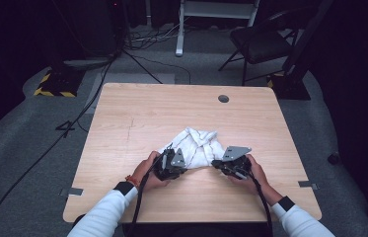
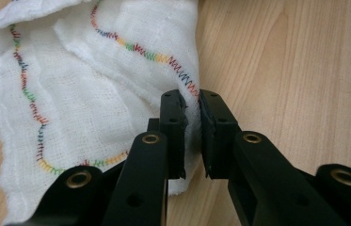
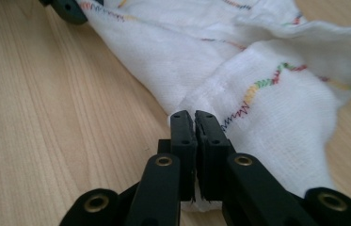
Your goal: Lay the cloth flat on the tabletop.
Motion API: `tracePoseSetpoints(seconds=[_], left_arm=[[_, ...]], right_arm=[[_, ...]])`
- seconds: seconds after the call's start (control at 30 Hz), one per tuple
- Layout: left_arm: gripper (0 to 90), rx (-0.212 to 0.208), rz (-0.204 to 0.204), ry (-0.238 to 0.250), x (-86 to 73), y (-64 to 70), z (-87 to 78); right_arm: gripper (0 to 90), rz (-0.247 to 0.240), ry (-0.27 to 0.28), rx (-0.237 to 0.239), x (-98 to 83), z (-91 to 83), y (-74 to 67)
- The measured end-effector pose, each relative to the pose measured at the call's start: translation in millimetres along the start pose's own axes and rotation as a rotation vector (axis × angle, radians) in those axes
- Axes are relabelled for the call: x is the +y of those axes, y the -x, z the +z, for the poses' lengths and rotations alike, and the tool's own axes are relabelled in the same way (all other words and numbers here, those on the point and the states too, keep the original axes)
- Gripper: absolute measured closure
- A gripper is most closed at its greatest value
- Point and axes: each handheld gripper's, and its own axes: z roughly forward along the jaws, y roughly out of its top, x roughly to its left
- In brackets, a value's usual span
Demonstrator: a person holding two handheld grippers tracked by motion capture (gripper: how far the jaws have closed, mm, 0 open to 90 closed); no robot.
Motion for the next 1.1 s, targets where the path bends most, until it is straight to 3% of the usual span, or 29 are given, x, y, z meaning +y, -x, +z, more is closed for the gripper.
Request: tracePoseSetpoints(seconds=[0.2,0.33,0.47,0.57,0.67,0.7,0.77,0.83,0.93,1.1], left_arm=[[80.6,0.001,0.017,-0.006,-2.3,4.0,-2.5],[80.1,-0.013,0.033,-0.017,-6.1,10.0,-5.4],[79.7,-0.036,0.042,-0.013,-10.6,17.3,-10.4],[77.5,-0.061,0.045,-0.017,-13.5,22.9,-12.9],[70.8,-0.054,0.059,-0.017,-12.5,25.2,-12.1],[68.5,-0.047,0.050,-0.011,-10.9,24.9,-11.8],[55.3,-0.001,0.013,0.004,-6.6,22.5,-10.1],[46.3,0.029,-0.040,0.020,-1.5,17.8,-6.7],[32.7,0.068,-0.089,0.041,6.0,9.8,-3.0],[29.5,0.067,-0.188,0.068,19.5,-12.6,9.0]], right_arm=[[87.5,0.068,0.128,-0.074,3.8,-37.5,20.1],[87.5,0.130,0.174,-0.163,-0.5,-58.3,38.8],[87.5,0.191,0.154,-0.230,-12.7,-62.2,56.5],[87.5,0.229,0.101,-0.267,-23.8,-57.7,68.5],[87.4,0.267,0.051,-0.290,-35.2,-50.4,79.7],[87.4,0.275,0.034,-0.299,-38.8,-47.8,82.8],[87.2,0.277,-0.001,-0.313,-44.7,-42.2,87.9],[87.1,0.264,-0.031,-0.334,-47.6,-38.8,90.2],[87.1,0.274,-0.052,-0.333,-52.5,-34.8,94.7],[87.2,0.269,-0.098,-0.339,-57.4,-31.9,98.6]])
